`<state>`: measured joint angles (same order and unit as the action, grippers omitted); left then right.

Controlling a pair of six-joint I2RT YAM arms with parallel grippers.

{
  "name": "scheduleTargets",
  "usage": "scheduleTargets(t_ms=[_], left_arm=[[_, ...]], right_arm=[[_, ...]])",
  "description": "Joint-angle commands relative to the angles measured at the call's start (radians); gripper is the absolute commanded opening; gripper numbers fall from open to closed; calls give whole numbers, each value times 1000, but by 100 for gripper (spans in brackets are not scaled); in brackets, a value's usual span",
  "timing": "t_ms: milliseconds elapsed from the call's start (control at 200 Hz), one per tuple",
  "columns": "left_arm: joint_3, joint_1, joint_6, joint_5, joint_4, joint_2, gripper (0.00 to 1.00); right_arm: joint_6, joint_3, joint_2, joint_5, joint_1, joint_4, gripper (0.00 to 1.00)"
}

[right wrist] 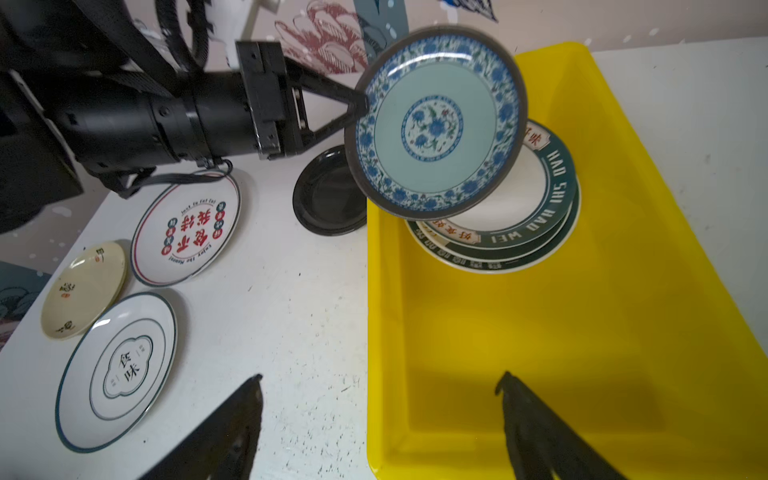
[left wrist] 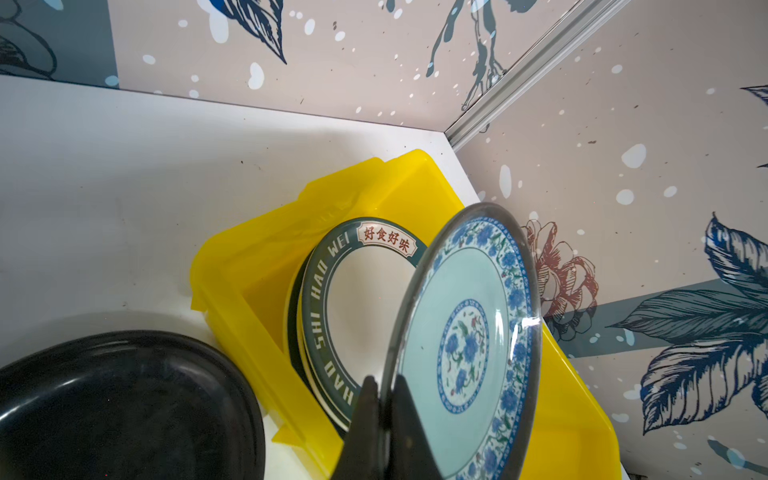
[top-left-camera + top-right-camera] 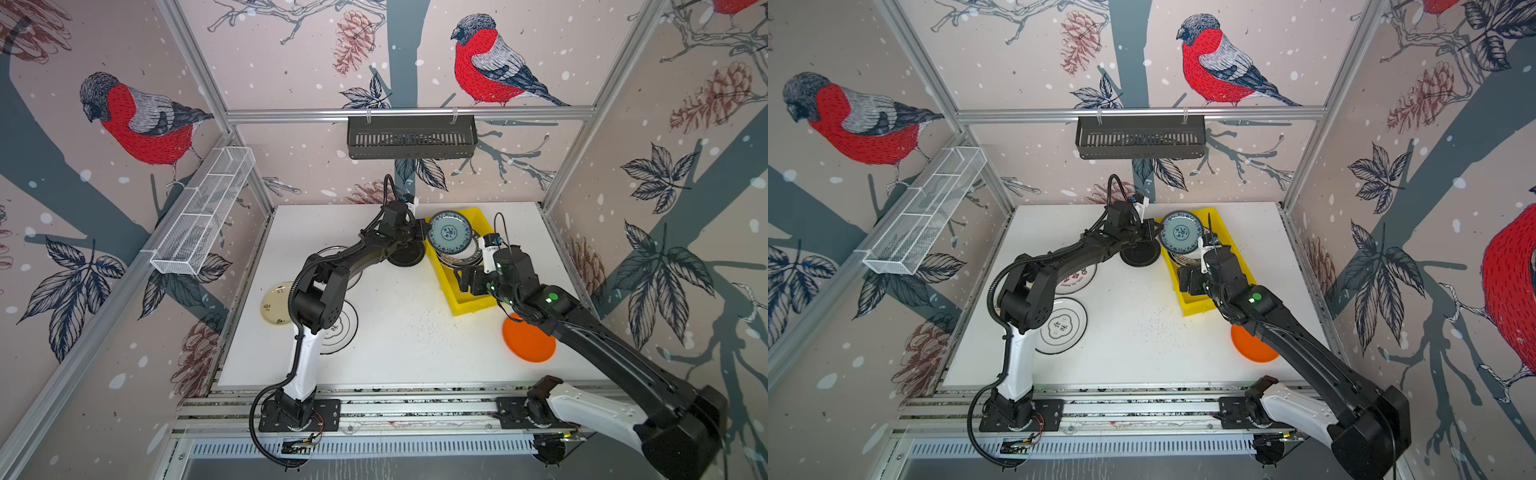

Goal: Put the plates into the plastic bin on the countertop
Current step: 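Lower the blue floral plate onto the stack in the bin with the left gripper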

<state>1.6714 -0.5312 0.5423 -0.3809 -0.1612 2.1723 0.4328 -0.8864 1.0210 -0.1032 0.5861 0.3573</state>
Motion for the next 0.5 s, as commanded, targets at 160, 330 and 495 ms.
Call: scheduleTargets(t_ms=[160,330,495], left_arm=[[228,-32,-39,18,160,139,0],[353,-32,-38,25,254,225,0],[363,-37,-46,42,260,245,3]], right_arm=[[39,45,-73,-21,-79,-57,92],[26,59,-82,2,-136,-39,93],[24,82,-104,42,-198,-43,93]])
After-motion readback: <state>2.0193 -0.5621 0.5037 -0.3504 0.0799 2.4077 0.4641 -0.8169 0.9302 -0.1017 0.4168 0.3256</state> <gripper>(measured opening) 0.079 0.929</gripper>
